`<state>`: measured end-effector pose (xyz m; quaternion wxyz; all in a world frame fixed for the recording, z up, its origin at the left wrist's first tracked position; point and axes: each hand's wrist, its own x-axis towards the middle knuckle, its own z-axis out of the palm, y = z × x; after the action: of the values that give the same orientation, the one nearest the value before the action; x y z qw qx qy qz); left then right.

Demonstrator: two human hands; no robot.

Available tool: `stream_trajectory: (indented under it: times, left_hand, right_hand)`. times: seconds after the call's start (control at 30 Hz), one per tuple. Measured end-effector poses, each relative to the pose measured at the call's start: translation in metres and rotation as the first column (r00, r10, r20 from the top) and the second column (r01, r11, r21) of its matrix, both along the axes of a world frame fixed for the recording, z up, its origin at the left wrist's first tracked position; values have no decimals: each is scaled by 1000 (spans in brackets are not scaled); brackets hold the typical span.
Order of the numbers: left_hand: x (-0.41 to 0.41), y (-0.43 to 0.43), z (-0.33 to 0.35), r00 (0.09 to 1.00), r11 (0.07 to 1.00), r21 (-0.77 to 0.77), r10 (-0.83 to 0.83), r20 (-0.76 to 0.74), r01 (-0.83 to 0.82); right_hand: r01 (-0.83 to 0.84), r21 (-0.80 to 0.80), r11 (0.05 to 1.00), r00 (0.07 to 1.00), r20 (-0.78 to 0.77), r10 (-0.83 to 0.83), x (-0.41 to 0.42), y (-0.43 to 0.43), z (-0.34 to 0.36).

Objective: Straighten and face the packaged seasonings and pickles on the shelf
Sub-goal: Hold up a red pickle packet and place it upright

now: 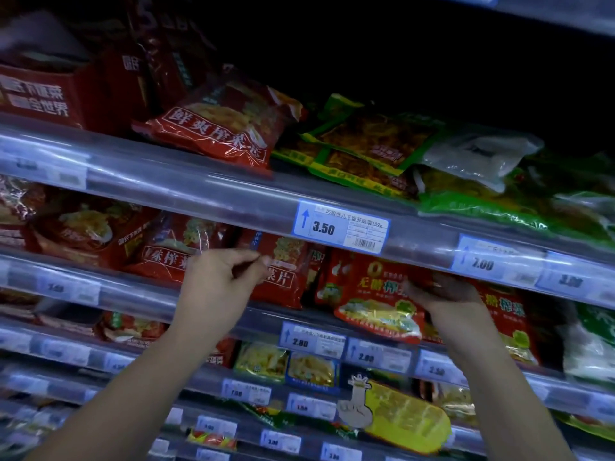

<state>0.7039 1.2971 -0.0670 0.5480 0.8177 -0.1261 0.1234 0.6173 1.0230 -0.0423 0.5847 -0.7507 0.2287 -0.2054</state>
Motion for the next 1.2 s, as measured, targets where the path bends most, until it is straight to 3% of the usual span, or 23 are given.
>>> stream_trajectory:
  times: [0.1,0.23,0.5,0.77,0.87,1.0,1.07,1.2]
  left_hand:
    - [3,4,-11,1000,986,163,-20,9,18]
    - [2,7,-18,998,965,259,-53,42,40]
    - [10,22,-23,989,926,370,-119,89,79]
    - [10,39,-39,948,885,417,-289,137,209]
    - [11,46,-41,937,886,410,-307,166,218]
    - [12,59,-41,923,902,366,-322,209,231]
    - [12,65,-42,919,906,339,-336,208,255]
    - [13,76,-43,924,915,298,-336,183,273]
  right_hand:
    - [26,-87,996,997,-64,-32,14,-3,5]
    - [-129,-481,867,937,-346,-53,38,4,2]
    - [-28,-783,621,933,-244,-266,37,29,-19]
    - [85,-743,664,959,-119,-256,39,67,-14]
    - [-11,-582,813,971,-201,-130,61,106,-8]
    - [-178,-450,875,944,-329,23,94,141,-6]
    - [-138,-372,918,963,-269,36,104,148,-9]
    - [-16,-60,998,992,-124,8,108,149,-9]
